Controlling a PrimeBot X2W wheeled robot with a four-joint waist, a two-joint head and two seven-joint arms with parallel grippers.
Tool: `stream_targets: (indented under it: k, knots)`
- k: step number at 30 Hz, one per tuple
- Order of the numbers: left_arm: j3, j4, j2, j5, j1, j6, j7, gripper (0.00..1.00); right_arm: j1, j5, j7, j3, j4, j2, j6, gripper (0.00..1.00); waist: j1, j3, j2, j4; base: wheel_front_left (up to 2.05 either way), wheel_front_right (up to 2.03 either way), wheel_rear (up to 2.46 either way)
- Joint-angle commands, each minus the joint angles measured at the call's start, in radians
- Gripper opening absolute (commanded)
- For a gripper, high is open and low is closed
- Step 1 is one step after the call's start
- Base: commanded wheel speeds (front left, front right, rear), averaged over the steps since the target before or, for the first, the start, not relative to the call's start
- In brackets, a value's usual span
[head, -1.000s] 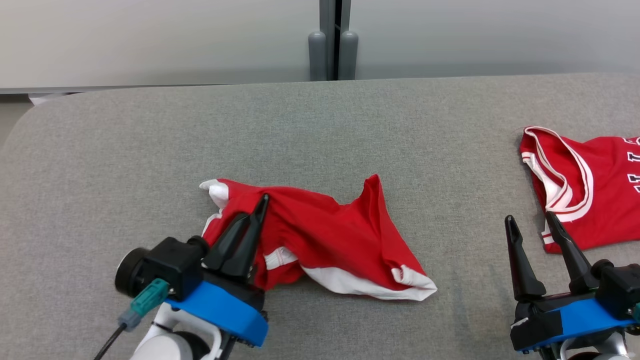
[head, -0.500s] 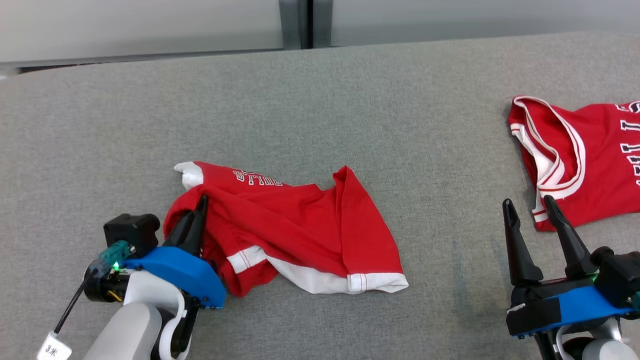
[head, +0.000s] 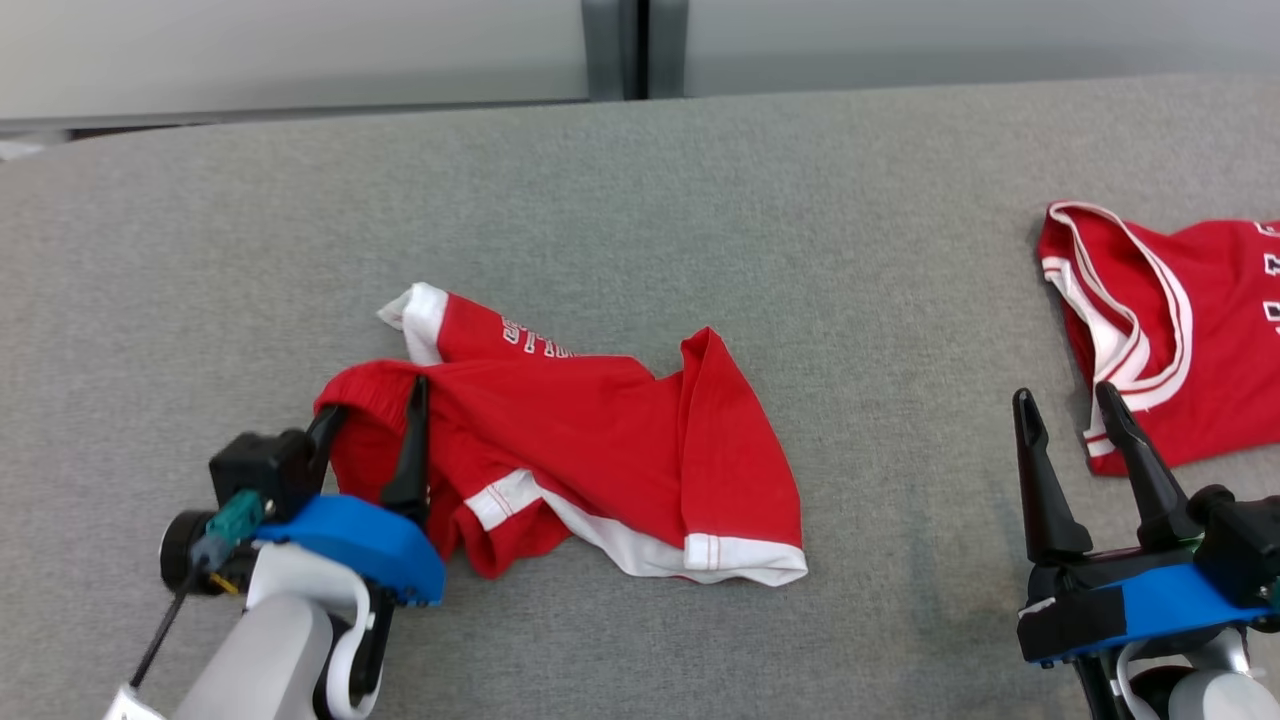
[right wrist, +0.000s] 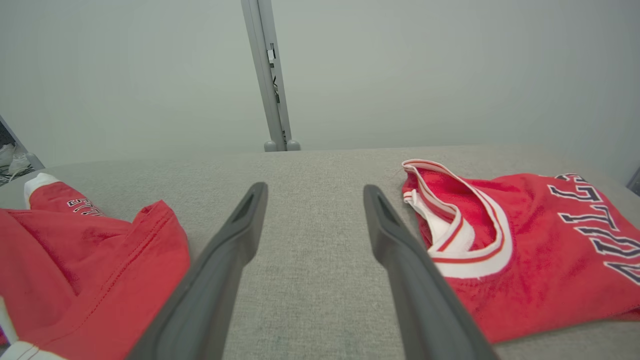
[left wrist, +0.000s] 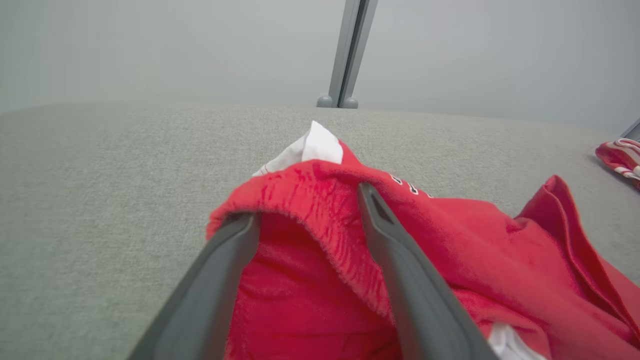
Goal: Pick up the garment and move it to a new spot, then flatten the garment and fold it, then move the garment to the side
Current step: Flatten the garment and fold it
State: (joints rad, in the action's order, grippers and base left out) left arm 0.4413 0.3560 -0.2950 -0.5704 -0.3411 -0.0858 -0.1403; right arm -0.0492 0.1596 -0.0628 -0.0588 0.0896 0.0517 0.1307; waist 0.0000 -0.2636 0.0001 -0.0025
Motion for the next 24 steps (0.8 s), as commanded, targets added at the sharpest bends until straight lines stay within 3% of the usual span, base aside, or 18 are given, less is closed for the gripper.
stream_targets:
  k: [1, 8, 18, 24]
  knots:
    - [-0.005, -0.012, -0.012, 0.013, 0.035, -0.022, -0.019, 1.00, 0.004, -0.008, 0.007, -0.001, 0.001, 0.002, 0.000, 1.00, 0.0000, 0.019, -0.0001, 0.010, 0.00, 0.00, 0.00]
    - [-0.026, -0.093, -0.056, 0.012, 0.134, -0.075, -0.025, 1.00, 0.032, -0.009, 0.025, -0.004, 0.013, 0.016, 0.000, 1.00, 0.0000, 0.070, -0.0001, 0.043, 0.00, 0.00, 0.00]
    - [-0.034, -0.196, -0.106, -0.019, 0.245, -0.108, 0.044, 1.00, 0.066, -0.011, 0.049, 0.001, 0.038, 0.019, 0.000, 1.00, 0.0000, 0.127, -0.0001, 0.055, 0.00, 0.00, 0.00]
    - [-0.050, -0.247, -0.126, -0.010, 0.282, -0.136, 0.030, 1.00, 0.087, -0.013, 0.055, -0.005, 0.048, 0.017, 0.000, 1.00, 0.0000, 0.149, -0.0001, 0.058, 0.00, 0.00, 0.00]
